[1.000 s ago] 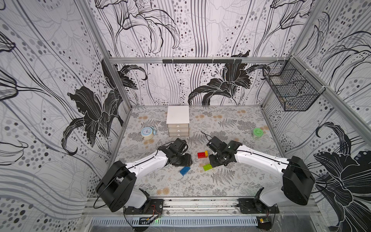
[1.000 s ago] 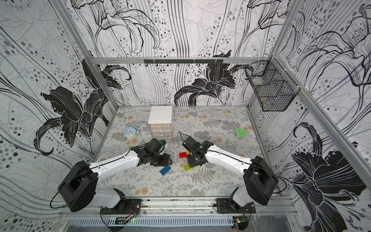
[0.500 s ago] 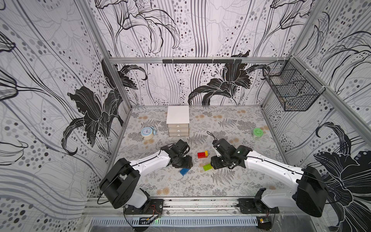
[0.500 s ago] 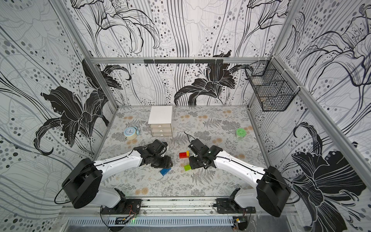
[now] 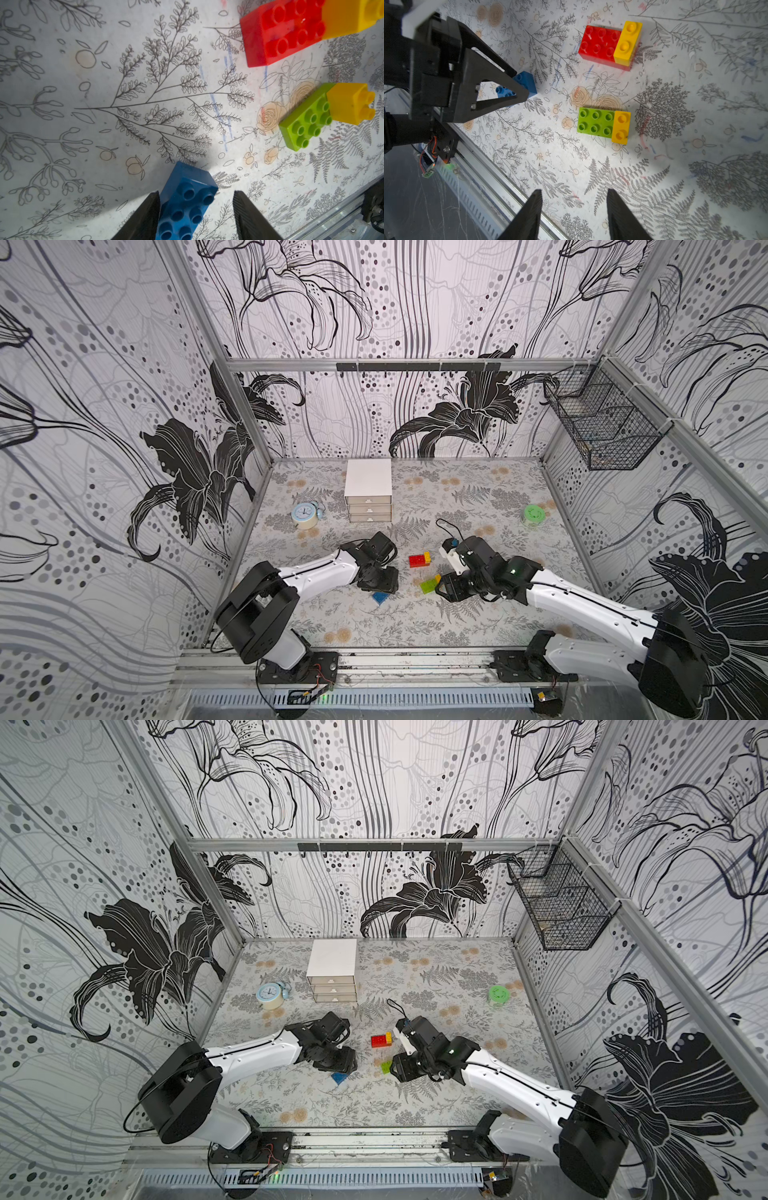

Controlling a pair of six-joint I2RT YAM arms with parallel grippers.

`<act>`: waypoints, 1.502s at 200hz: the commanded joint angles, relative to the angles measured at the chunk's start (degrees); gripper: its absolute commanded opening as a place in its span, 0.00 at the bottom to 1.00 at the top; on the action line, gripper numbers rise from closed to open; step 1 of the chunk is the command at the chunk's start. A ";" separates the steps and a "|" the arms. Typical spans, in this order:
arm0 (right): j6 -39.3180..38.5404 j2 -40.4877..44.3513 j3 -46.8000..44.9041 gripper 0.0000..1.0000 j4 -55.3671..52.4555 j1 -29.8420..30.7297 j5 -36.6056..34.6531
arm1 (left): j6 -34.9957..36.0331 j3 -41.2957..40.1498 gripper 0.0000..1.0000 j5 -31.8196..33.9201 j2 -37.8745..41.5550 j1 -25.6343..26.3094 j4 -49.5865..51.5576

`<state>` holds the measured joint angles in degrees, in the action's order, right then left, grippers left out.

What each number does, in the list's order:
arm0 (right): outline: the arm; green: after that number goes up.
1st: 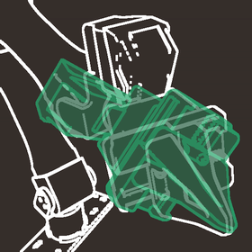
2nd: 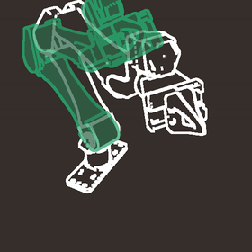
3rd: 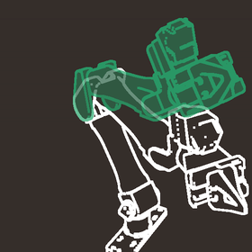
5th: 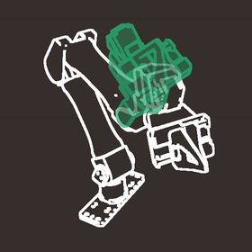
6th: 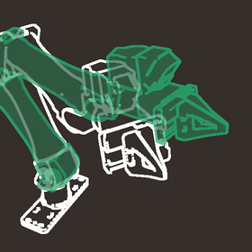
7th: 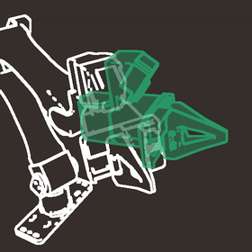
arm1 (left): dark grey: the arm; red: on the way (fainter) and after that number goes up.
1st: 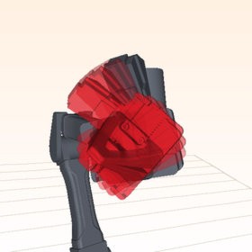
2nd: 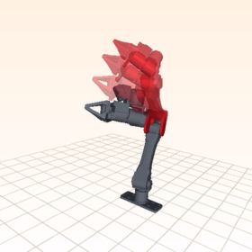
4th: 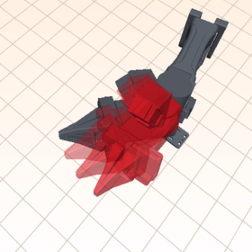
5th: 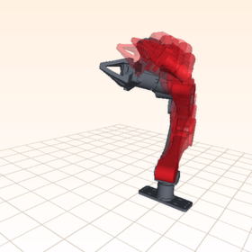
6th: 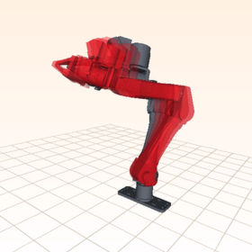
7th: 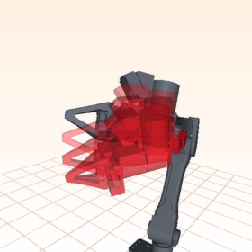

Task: Assemble the number 5 with lego
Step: Pick up the lego brick from the center of the board.

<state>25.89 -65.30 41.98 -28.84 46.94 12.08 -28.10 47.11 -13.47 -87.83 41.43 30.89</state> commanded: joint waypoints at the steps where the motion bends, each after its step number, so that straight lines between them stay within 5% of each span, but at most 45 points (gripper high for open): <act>1: -0.68 -0.66 -0.58 0.53 1.49 -0.13 1.09 | 1.55 1.73 0.61 1.91 -0.96 0.79 0.35; 96: -1.53 -2.90 0.11 0.51 2.90 -0.09 1.76 | 2.83 2.73 0.57 9.58 -2.21 4.59 4.39; 300: 2.06 0.09 -2.47 0.48 2.91 -0.49 0.14 | 5.98 6.33 0.33 7.83 -2.50 5.22 4.49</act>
<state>26.13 -67.05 41.01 -26.00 46.94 12.64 -24.14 50.83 -4.99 -90.50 46.46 34.92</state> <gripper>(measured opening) 0.483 0.356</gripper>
